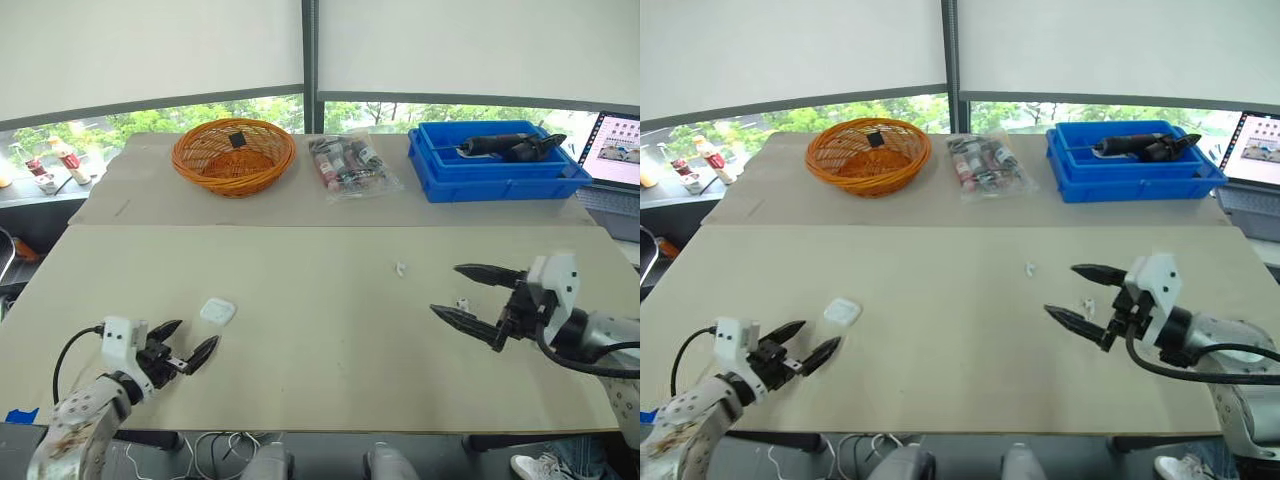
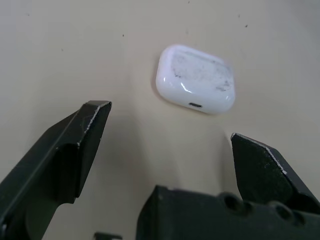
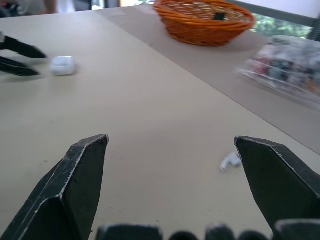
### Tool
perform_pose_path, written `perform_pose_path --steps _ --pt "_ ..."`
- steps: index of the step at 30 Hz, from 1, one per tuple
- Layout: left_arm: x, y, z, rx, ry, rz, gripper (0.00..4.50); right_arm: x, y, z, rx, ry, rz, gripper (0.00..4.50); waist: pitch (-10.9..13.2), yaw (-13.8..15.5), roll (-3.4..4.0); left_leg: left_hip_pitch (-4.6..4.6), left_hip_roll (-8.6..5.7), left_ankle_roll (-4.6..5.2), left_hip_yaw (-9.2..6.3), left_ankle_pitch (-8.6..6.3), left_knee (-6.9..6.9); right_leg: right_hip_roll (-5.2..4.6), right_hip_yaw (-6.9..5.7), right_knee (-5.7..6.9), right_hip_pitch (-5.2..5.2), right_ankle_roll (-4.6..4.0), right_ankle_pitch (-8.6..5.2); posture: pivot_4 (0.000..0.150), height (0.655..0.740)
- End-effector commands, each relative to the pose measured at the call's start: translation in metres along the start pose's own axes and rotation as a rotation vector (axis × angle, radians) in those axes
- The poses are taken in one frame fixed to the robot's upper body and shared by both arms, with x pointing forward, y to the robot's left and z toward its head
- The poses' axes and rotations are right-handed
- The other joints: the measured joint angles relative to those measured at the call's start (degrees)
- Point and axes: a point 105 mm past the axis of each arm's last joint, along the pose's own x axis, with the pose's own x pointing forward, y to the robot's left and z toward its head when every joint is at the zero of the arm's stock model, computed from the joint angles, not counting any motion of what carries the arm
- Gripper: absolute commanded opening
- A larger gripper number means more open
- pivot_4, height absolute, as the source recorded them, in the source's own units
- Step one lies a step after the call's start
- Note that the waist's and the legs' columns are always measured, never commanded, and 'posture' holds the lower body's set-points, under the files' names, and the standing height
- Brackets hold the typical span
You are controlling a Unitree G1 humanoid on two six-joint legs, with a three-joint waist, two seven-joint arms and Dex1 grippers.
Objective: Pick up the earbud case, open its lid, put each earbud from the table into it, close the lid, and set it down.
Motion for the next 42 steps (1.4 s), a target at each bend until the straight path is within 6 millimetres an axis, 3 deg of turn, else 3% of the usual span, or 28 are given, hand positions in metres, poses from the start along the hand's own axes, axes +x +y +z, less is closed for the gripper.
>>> perform_pose_path --steps 1,8,26,29,31,32,37,42 --pt "0.008 -0.005 -0.002 -0.012 0.011 -0.017 4.5 0.009 0.023 0.022 -0.048 0.004 0.17 4.46 0.0 0.02 0.0 0.01 0.0 0.0 0.0 0.0 0.0 0.0 0.0 0.0 0.0 0.0 0.0 0.15 0.74" --pt "0.023 -0.007 0.0 -0.038 0.014 -0.04 4.5 0.02 0.041 0.033 -0.152 0.051 0.359 4.46 -0.02 0.26 0.01 0.03 -0.02 -0.01 0.0 0.01 0.02 -0.02 -0.03 0.01 0.03 0.0 0.0 0.15 0.74" --pt "0.047 -0.01 0.0 -0.02 0.052 -0.088 4.5 0.033 0.042 0.03 -0.188 0.03 0.392 4.46 -0.03 1.16 0.03 0.05 -0.03 -0.05 -0.03 0.03 0.03 -0.02 -0.06 0.06 0.02 0.0 0.0 0.15 0.74" --pt "0.047 -0.012 -0.002 -0.025 0.062 -0.114 3.65 0.033 0.042 0.031 -0.185 0.026 0.389 4.5 -0.04 1.13 0.04 0.06 -0.03 -0.05 -0.03 0.04 0.03 -0.02 -0.06 0.08 0.02 0.0 0.0 0.15 0.74" --pt "0.047 -0.015 -0.002 -0.024 0.063 -0.136 2.7 0.033 0.042 0.031 -0.182 0.025 0.383 4.5 -0.04 1.1 0.05 0.06 -0.03 -0.05 -0.02 0.03 0.03 -0.02 -0.05 0.06 0.02 0.0 0.0 0.15 0.74" --pt "0.046 -0.017 -0.003 -0.022 0.066 -0.151 2.58 0.033 0.042 0.031 -0.181 0.026 0.381 4.5 -0.04 1.1 0.04 0.05 -0.03 -0.05 -0.02 0.03 0.03 -0.02 -0.05 0.05 0.02 0.0 0.0 0.15 0.74" --pt "0.041 -0.023 -0.002 -0.007 0.055 -0.207 2.58 0.03 0.043 0.029 -0.179 0.031 0.371 4.5 -0.04 1.07 0.05 0.04 -0.03 -0.05 -0.03 0.03 0.03 -0.02 -0.05 0.04 0.01 0.0 0.0 0.15 0.74" --pt "0.04 -0.053 0.018 0.088 -0.04 -0.348 2.58 0.03 0.038 0.029 -0.163 0.037 0.322 4.5 -0.04 1.15 0.05 0.02 -0.03 -0.05 -0.02 0.03 0.03 -0.03 -0.04 0.02 0.0 0.0 0.0 0.15 0.74"
